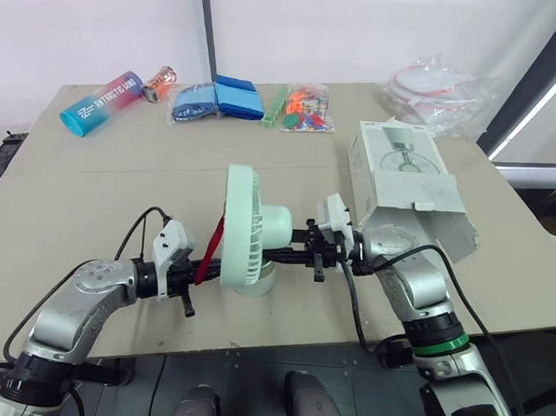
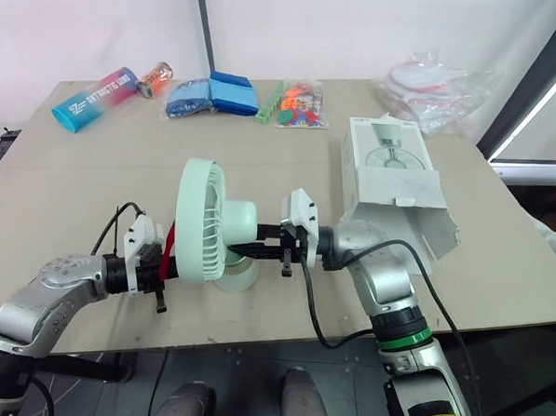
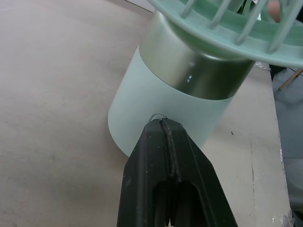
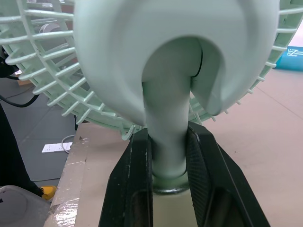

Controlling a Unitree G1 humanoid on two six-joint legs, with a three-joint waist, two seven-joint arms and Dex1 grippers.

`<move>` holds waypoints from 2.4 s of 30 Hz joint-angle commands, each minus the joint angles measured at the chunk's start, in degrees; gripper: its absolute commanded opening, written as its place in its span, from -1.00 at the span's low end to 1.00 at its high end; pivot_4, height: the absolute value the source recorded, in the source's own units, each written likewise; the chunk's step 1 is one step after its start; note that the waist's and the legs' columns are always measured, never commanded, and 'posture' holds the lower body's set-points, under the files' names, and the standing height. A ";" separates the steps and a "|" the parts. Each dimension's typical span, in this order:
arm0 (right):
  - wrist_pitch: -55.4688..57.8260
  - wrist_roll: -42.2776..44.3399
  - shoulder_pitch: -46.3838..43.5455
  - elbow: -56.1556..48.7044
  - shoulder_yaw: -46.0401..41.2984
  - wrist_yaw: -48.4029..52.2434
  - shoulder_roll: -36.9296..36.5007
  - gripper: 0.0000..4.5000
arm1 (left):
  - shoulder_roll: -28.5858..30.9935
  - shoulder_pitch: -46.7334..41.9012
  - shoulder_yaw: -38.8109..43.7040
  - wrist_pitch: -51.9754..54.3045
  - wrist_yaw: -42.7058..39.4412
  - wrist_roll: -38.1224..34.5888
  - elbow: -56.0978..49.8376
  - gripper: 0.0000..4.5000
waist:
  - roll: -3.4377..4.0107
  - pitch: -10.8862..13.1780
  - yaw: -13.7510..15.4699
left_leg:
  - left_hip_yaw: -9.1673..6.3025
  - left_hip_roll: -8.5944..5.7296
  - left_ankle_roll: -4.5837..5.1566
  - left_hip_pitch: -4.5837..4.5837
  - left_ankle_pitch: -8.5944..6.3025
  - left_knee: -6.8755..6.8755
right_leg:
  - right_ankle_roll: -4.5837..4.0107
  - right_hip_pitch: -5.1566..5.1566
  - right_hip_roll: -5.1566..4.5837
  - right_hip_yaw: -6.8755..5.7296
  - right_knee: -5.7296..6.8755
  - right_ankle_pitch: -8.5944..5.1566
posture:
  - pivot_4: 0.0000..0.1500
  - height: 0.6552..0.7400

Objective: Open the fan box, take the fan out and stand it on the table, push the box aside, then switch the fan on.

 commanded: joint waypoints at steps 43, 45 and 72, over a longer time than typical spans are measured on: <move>-16.08 -11.75 -34.66 54.34 -6.46 -13.93 16.24 -0.21 | 0.81 18.78 18.11 -2.33 9.04 -4.80 -11.58 -1.00 | 0.06 0.06 -1.36 | 0.32 0.05 0.02 -0.13 -0.01 -0.12 | -0.08 -0.45 0.06 0.28 0.18 0.04 | 1.00 1.00; -16.19 -11.99 -34.37 54.15 -6.43 -13.32 16.23 0.17 | 0.85 18.87 18.07 -2.31 9.06 -4.80 -11.66 -1.00 | 0.07 0.06 -1.50 | 0.32 0.05 0.02 -0.11 -0.01 -0.12 | -0.09 -0.45 0.06 0.29 0.19 0.04 | 1.00 1.00; 0.27 -8.58 -12.09 14.72 -8.63 -8.37 -0.23 1.00 | 1.36 5.65 23.49 -8.12 9.90 -7.18 -2.74 -0.46 | 0.06 0.06 -0.87 | 0.34 0.04 0.02 -0.10 -0.01 -0.09 | -0.09 -0.42 0.06 0.31 0.22 0.03 | 1.00 1.00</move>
